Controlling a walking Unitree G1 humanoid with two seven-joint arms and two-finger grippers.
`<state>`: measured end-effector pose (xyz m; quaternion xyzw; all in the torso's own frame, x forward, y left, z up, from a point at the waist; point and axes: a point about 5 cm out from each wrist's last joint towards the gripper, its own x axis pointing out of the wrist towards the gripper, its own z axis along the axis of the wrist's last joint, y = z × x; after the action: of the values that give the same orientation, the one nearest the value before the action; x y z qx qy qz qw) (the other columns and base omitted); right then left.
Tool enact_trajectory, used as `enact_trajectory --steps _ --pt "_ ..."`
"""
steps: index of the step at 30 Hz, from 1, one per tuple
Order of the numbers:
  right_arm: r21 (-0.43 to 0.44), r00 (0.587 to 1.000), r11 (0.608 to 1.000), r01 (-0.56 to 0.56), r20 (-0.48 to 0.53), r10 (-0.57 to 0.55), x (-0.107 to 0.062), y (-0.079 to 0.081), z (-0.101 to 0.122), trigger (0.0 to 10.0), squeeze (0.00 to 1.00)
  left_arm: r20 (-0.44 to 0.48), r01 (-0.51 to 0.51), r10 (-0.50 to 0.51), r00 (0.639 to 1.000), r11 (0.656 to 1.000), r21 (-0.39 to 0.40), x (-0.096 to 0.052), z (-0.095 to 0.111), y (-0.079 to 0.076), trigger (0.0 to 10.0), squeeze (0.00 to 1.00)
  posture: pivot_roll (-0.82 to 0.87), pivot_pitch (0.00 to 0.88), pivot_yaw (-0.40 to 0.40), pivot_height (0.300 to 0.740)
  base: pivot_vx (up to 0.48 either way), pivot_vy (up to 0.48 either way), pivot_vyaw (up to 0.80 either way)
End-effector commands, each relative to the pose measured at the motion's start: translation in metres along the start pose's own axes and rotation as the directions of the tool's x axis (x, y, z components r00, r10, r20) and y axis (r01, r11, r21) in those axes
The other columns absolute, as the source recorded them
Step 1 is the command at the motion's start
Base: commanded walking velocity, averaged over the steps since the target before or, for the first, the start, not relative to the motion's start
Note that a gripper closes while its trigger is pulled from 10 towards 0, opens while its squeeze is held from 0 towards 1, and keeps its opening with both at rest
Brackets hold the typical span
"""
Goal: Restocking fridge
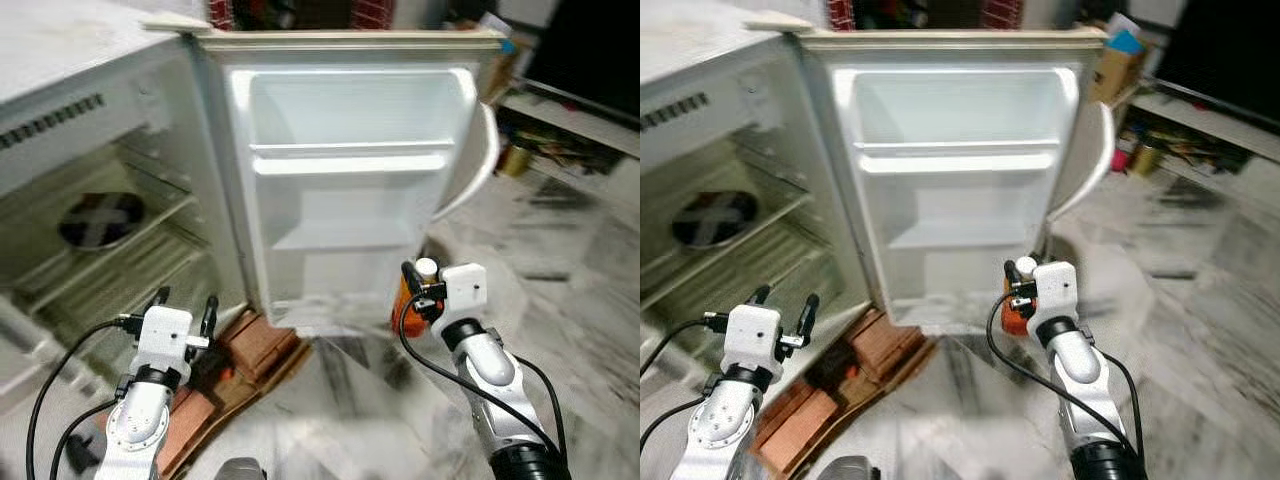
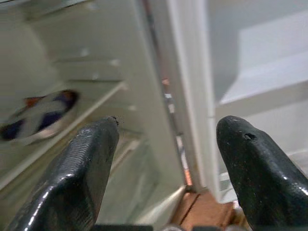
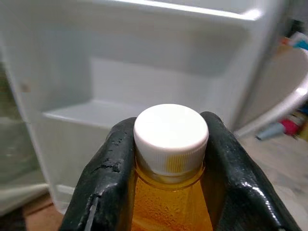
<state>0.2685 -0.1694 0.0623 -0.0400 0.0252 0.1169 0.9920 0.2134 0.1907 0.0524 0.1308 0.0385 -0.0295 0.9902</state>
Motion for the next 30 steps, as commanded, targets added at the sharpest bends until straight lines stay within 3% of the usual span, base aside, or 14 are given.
enact_trajectory --steps 1,15,30 --pt "-0.015 0.998 1.000 -0.007 0.060 0.007 0.0066 -0.0012 0.0131 10.0 0.00 0.005 0.007 -0.007 1.000 1.000 0.002 0.0018 0.0005 0.0001 10.0 0.00 0.15 0.000 -0.029 0.740 0.356 0.000 0.47" --pt "-0.011 0.999 1.000 0.003 0.048 -0.002 0.0088 -0.0011 0.0108 10.0 0.00 -0.004 0.013 -0.013 1.000 1.000 0.001 0.0035 -0.0014 0.0002 10.0 0.00 0.15 0.000 -0.030 0.740 0.347 0.000 0.06" --pt "-0.004 0.999 1.000 -0.006 0.031 0.006 0.0103 0.0022 0.0069 10.0 0.00 -0.038 0.008 -0.008 0.999 1.000 -0.005 0.0005 -0.0080 0.0007 10.0 0.00 0.16 0.000 -0.032 0.725 0.000 0.000 0.00"
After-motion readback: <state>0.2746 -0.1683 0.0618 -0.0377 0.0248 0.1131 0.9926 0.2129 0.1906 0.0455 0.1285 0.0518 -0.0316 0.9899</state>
